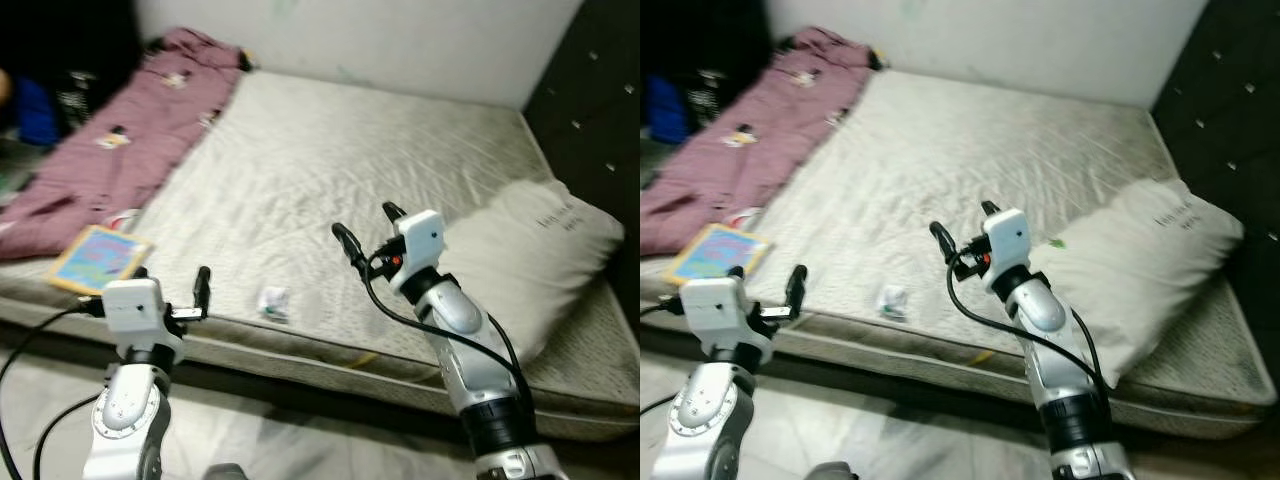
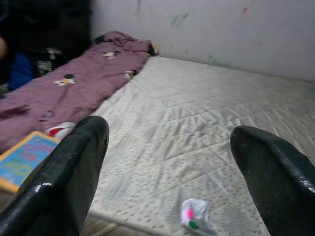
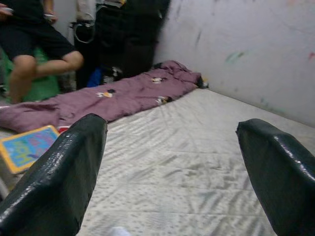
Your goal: Clean up the room
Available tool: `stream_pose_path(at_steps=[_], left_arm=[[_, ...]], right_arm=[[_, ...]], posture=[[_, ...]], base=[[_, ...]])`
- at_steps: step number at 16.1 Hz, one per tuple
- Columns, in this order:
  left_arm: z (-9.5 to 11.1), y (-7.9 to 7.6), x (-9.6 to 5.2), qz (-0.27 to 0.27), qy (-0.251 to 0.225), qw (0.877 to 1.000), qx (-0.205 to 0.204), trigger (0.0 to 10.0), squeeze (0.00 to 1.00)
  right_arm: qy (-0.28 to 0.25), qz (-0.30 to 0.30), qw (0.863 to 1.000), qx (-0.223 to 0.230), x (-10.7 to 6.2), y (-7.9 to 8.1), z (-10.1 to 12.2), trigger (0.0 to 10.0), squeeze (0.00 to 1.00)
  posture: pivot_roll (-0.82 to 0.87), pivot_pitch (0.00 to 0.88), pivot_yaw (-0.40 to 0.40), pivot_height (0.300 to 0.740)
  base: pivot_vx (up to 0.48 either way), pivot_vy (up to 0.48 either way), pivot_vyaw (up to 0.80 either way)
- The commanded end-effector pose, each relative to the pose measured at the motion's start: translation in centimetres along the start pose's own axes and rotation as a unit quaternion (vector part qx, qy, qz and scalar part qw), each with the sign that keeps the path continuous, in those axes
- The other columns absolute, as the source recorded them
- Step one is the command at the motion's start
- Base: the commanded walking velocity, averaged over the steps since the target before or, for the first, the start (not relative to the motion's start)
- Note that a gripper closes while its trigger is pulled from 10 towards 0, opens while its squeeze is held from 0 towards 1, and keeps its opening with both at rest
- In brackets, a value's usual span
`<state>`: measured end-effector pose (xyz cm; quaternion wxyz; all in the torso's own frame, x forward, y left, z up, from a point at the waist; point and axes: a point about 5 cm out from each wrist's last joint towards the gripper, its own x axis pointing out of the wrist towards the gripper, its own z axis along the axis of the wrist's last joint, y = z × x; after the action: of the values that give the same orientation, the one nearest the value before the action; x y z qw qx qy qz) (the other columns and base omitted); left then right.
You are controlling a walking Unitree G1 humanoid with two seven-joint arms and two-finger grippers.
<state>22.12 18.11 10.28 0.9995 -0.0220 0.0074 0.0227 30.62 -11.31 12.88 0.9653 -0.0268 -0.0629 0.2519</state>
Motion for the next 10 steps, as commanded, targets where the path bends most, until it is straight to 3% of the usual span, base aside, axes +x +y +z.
stream_pose_path(at_steps=[1, 5, 10], left_arm=[[0.30, -0.58, 0.15, -0.011, -0.008, 1.000, -0.005, 10.0, 0.00], [0.23, -0.58, 0.18, -0.015, -0.007, 1.000, -0.005, 10.0, 0.00], [-0.03, -0.63, 0.28, -0.013, 0.000, 1.000, -0.003, 10.0, 0.00]], right_arm=[[0.004, -0.012, 1.000, -0.003, -0.21, -0.79, -0.11, 10.0, 0.00], [0.005, -0.010, 1.000, -0.003, -0.15, -0.72, -0.22, 10.0, 0.00], [0.007, -0.007, 1.000, 0.001, -0.08, -0.60, -0.45, 10.0, 0.00]], posture=[[0.09, 0.000, -0.092, 0.740], [0.09, 0.000, -0.091, 0.740], [0.10, 0.000, -0.090, 0.740]], base=[[0.394, 0.000, 0.00], [0.439, 0.000, 0.00], [0.000, 0.000, 0.00]])
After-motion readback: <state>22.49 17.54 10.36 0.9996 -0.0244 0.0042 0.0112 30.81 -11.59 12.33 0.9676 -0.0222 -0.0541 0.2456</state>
